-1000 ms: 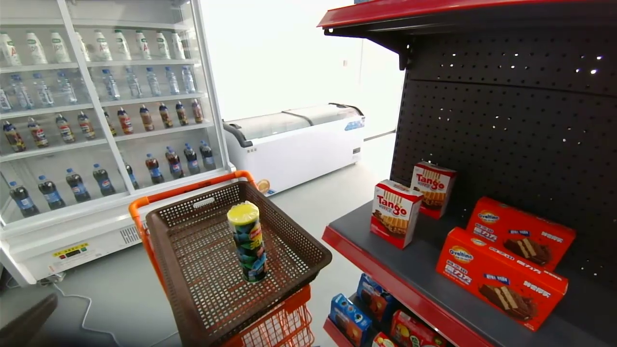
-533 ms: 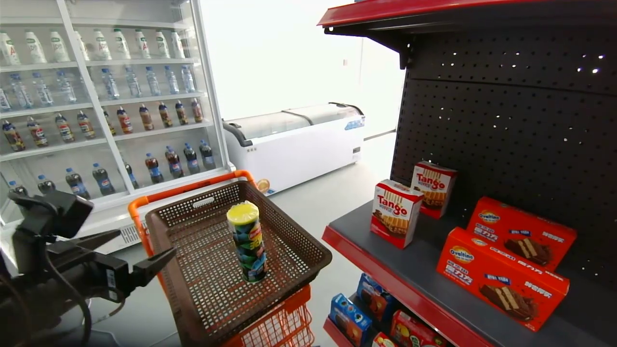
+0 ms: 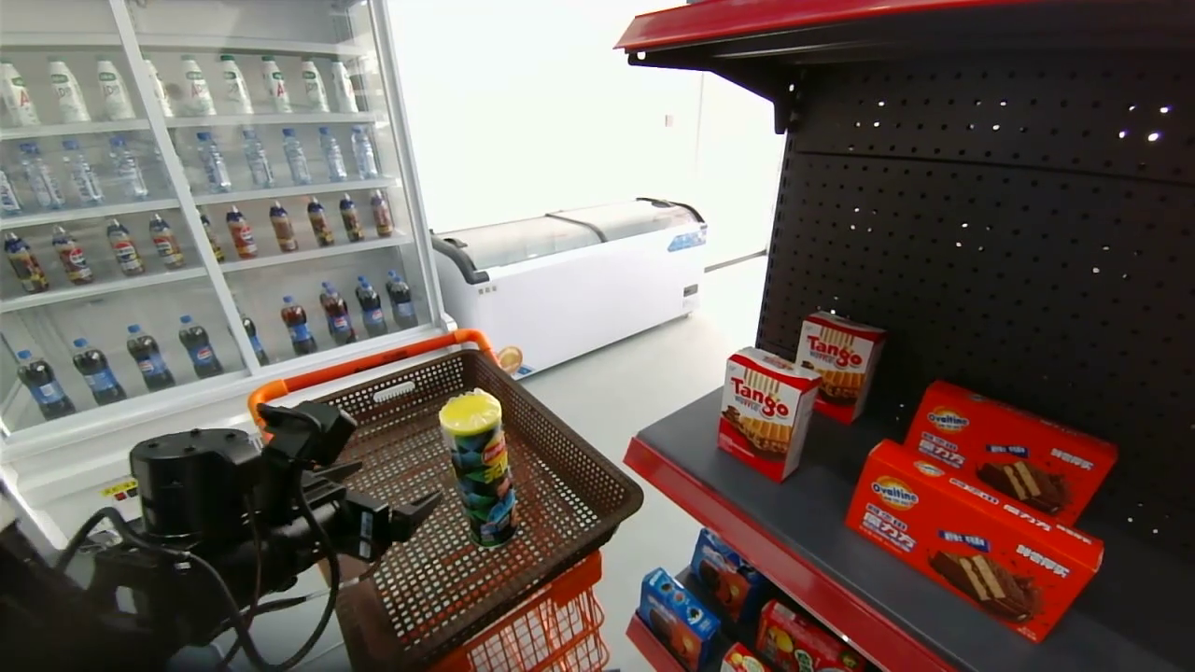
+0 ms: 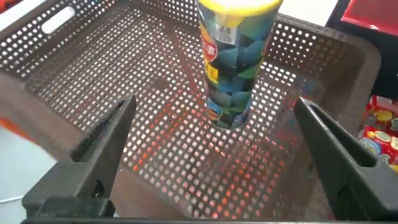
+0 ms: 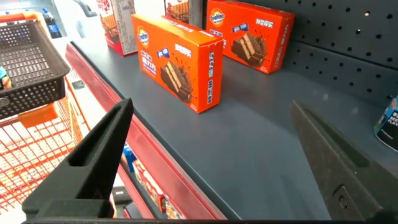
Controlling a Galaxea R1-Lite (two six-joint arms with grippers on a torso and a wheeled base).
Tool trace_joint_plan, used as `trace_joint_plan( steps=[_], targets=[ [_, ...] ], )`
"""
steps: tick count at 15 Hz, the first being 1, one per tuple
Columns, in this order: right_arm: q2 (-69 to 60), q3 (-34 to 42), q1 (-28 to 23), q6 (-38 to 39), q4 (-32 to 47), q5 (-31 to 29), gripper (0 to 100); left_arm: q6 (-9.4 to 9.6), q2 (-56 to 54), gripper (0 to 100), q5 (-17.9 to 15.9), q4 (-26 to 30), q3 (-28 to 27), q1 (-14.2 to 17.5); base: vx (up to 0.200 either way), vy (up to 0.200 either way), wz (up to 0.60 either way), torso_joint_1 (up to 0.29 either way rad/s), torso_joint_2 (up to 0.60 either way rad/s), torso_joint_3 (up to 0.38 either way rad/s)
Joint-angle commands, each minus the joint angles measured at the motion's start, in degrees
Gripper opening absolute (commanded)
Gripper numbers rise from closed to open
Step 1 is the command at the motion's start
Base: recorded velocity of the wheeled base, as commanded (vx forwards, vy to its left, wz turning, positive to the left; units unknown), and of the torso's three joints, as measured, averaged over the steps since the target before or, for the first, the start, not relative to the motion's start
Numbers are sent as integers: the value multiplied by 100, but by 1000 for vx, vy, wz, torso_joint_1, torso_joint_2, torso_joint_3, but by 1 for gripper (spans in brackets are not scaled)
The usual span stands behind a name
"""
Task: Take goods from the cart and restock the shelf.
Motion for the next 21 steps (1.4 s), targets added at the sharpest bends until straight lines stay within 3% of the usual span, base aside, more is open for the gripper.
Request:
trace_joint_plan(
  steps=[1, 11, 14, 15, 18, 21],
  targets=[
    [4, 1, 10, -2, 0, -1, 100, 37, 1309, 100, 7, -767, -267, -95, 0, 0, 0, 0, 0, 0],
    [4, 1, 1, -2, 0, 8, 100, 45, 2794, 100, 16, -846, -2227, -613, 0, 0, 0, 0, 0, 0],
    [4, 1, 1, -2, 8, -1, 100, 45, 2970, 100, 42, -872, -2420, -710, 0, 0, 0, 0, 0, 0],
    [4, 1, 1, -2, 0, 8, 100, 45, 2979, 0, 42, -881, -2473, -710, 0, 0, 0, 0, 0, 0],
    [4, 1, 1, -2, 0, -1, 100, 177, 2900, 0, 253, -846, -2464, -552, 0, 0, 0, 0, 0, 0],
    [4, 1, 1, -2, 0, -1, 100, 1, 2162, 0, 429, -617, -2297, -508, 0, 0, 0, 0, 0, 0]
  ],
)
